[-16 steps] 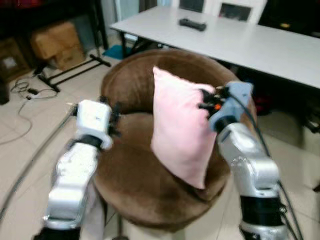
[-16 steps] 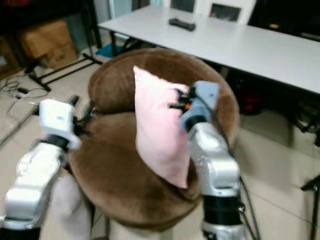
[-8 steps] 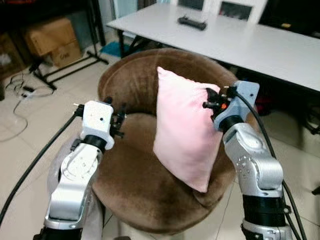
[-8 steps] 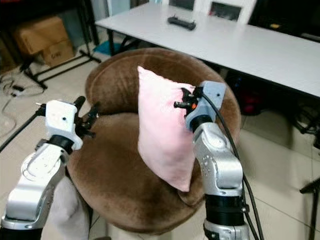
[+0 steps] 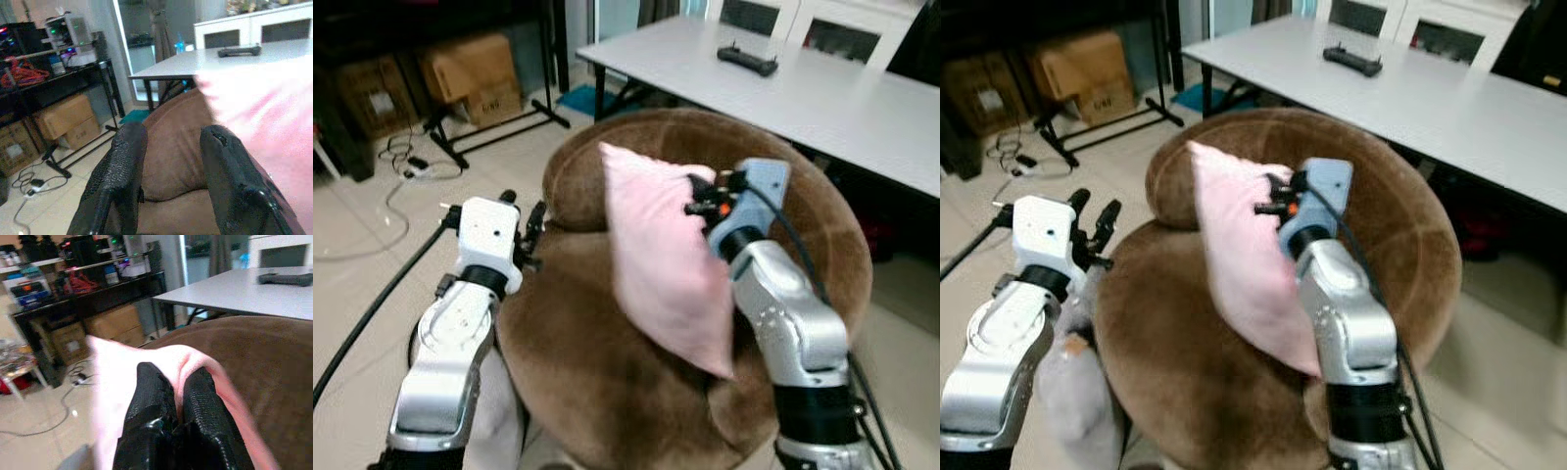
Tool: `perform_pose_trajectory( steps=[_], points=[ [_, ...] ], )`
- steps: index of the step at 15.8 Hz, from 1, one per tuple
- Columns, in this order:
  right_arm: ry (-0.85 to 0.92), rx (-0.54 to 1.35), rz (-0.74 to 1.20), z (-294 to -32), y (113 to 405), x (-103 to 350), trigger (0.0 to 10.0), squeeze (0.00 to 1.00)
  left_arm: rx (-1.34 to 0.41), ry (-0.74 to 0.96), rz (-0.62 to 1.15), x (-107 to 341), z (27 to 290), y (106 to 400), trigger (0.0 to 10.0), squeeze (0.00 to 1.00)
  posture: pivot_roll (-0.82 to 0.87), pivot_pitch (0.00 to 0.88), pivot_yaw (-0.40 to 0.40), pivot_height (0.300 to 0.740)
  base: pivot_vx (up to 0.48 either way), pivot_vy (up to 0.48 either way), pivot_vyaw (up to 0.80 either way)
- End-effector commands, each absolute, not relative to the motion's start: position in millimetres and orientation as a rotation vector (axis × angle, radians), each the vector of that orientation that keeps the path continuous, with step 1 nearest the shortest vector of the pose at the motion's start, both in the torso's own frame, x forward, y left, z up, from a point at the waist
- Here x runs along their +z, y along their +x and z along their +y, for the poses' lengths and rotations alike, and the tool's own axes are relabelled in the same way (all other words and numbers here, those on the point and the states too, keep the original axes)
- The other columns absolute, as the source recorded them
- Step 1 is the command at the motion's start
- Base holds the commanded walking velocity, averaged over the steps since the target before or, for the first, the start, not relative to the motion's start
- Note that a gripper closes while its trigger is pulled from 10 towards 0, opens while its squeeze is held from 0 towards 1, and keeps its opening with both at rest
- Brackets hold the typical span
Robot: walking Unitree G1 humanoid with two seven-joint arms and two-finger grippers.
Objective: Move the pillow to the sofa from floor
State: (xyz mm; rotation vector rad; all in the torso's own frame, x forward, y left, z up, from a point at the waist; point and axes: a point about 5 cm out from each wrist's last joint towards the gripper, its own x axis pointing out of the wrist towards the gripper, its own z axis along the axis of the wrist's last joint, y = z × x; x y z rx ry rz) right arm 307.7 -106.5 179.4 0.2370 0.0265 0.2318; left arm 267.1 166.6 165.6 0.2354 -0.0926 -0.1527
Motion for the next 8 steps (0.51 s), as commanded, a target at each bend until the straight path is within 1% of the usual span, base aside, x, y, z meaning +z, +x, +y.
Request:
perform_pose_trajectory(
  steps=[1,5,8],
  points=[
    [0.241,0.208,-0.029,-114.6,307.4,189.8,10.0,0.00,-0.179,0.246,-0.097,166.6,158.9,266.9,10.0,0.00,0.09,0.000,-0.039,0.740,0.000,0.000,0.00],
    [0.244,0.212,-0.020,-110.6,309.1,190.6,10.0,0.00,-0.194,0.253,-0.088,164.5,157.7,265.2,10.0,0.00,0.09,0.000,-0.039,0.740,0.000,0.000,0.00],
    [0.202,0.234,0.048,-99.3,319.2,192.7,10.0,0.00,-0.216,0.279,-0.076,162.4,158.6,265.4,10.0,0.00,0.09,0.000,-0.044,0.740,0.000,0.000,0.00]
  ],
)
